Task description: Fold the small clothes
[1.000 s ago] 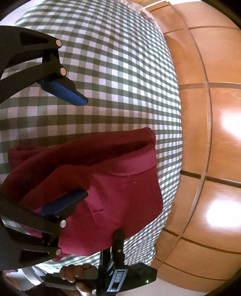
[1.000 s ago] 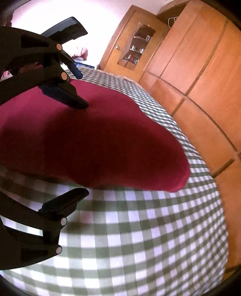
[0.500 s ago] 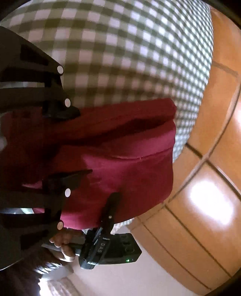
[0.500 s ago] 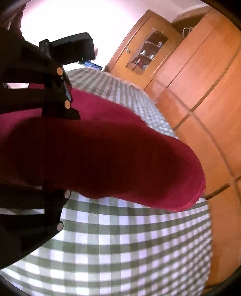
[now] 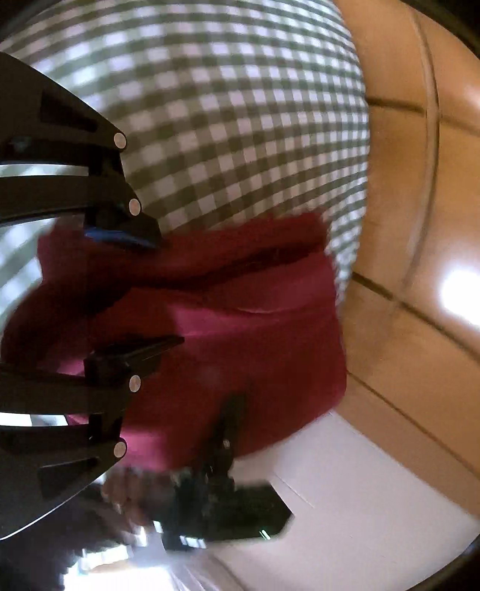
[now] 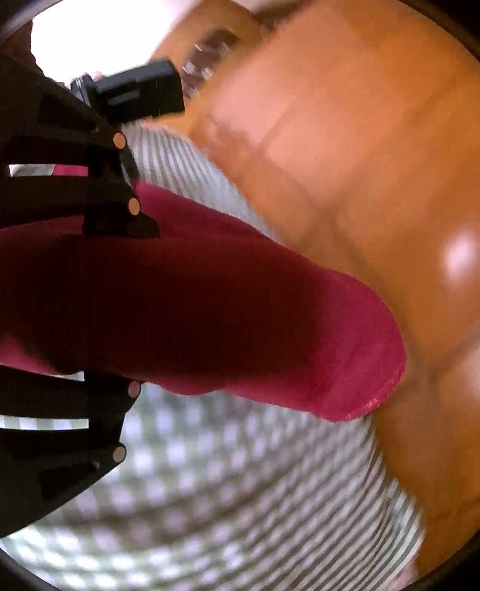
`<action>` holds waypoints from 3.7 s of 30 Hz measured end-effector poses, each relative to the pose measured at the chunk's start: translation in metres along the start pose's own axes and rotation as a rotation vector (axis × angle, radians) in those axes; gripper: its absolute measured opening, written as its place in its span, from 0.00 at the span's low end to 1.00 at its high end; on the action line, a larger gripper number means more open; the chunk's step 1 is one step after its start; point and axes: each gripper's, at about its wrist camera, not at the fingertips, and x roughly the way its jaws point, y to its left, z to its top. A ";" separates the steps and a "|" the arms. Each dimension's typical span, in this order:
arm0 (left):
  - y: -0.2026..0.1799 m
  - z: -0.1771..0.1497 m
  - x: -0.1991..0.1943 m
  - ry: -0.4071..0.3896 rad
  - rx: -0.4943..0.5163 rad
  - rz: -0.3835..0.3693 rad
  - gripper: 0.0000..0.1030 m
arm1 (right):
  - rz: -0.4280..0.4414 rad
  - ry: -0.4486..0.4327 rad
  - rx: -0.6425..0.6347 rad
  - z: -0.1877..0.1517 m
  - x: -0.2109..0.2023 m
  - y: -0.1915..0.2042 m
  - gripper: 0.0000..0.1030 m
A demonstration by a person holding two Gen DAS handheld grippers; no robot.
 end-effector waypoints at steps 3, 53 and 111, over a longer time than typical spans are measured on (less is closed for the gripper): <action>-0.017 -0.002 0.020 0.008 0.033 0.062 0.43 | -0.065 0.008 0.069 -0.011 -0.002 -0.034 0.66; -0.044 -0.079 -0.121 -0.388 -0.023 0.504 0.95 | -0.579 -0.342 -0.160 -0.128 -0.064 0.081 0.97; -0.043 -0.096 -0.142 -0.380 -0.073 0.606 0.96 | -0.557 -0.331 -0.187 -0.136 -0.062 0.083 0.98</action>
